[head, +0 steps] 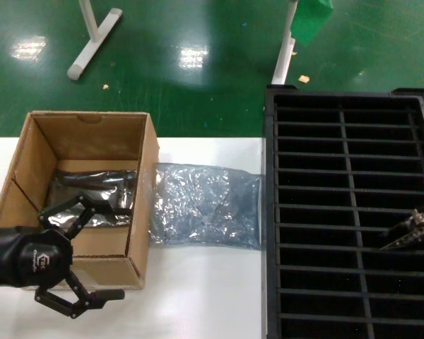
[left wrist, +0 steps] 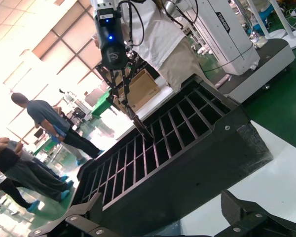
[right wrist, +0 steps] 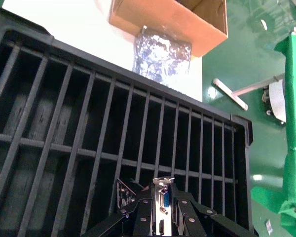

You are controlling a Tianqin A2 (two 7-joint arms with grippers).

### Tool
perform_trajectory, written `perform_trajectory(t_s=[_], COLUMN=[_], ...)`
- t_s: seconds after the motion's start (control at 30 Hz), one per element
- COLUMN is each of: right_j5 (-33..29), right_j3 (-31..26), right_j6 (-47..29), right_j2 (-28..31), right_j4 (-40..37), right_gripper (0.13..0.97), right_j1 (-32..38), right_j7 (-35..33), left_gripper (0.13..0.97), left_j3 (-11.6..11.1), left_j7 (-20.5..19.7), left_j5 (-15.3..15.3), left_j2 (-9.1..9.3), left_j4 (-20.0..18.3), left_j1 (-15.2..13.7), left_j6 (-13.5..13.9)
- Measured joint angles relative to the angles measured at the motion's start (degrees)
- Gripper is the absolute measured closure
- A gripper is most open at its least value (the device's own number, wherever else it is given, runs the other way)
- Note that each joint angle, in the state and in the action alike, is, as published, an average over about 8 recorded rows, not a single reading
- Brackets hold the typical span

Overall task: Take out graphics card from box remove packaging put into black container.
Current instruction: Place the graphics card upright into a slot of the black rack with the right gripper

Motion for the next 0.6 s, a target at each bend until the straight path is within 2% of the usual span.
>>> perform_trajectory(t_s=[0.1, 0.4, 0.6], right_j5=[-1.21, -3.0, -4.36], right_j3=[-0.28, 0.22, 0.37], right_j6=[-0.87, -1.95, -1.54], right_j2=[-0.35, -0.15, -0.76], right_j4=[0.0, 0.0, 0.0], right_gripper=[0.9, 0.9, 0.9], right_j1=[0.89, 0.96, -0.19], right_j7=[0.87, 2.3, 2.88], left_gripper=[0.293, 0.176, 0.165], left_j3=[-0.03, -0.07, -0.08], left_j7=[-0.01, -0.02, -0.02], left_j5=[0.02, 0.05, 0.06], left_j2=[0.0, 0.01, 0.01], left_j4=[0.0, -0.01, -0.01], left_j1=[0.01, 0.02, 0.03], left_j6=[0.0, 0.0, 0.0])
